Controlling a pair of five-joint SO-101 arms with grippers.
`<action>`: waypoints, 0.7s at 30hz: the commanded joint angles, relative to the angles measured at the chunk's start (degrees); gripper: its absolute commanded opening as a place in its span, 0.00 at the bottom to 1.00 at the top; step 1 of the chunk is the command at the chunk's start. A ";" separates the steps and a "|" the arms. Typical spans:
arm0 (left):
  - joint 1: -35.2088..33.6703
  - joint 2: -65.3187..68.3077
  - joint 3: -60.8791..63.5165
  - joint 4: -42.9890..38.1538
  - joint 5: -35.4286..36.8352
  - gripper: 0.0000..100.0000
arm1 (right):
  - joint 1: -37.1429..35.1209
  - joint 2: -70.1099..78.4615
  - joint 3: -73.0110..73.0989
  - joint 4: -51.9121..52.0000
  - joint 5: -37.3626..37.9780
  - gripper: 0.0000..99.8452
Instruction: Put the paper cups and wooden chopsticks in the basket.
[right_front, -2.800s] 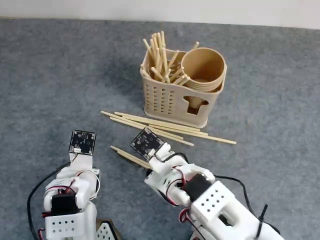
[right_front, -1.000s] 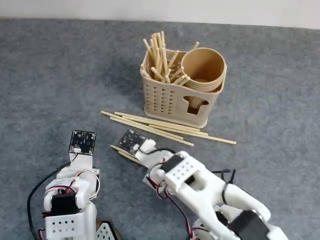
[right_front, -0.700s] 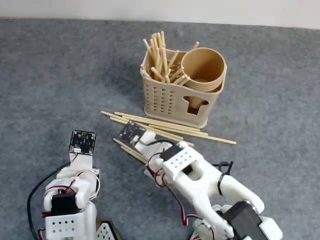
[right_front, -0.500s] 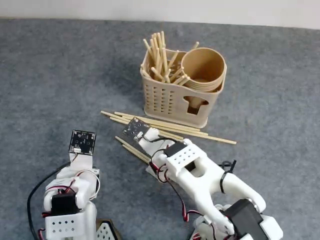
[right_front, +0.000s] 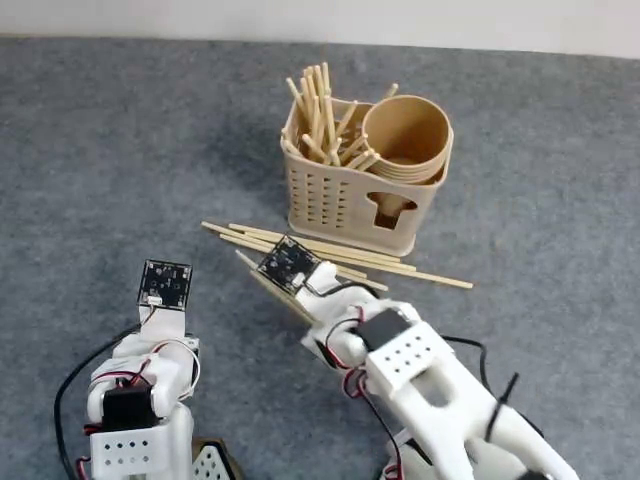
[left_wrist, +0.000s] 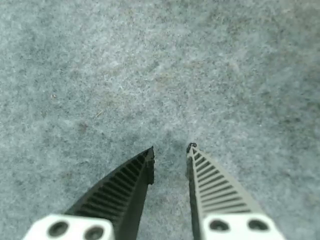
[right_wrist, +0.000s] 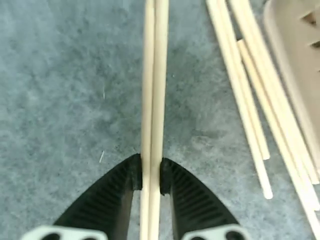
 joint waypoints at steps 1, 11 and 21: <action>-0.31 0.04 1.19 0.26 0.35 0.12 | 2.24 -6.64 -0.57 0.40 -3.96 0.00; -0.31 0.04 1.19 0.26 0.35 0.12 | 5.93 -29.14 0.31 6.02 -10.37 0.01; -0.31 0.04 1.19 0.26 0.35 0.12 | 5.93 -45.93 0.31 3.30 -19.25 0.01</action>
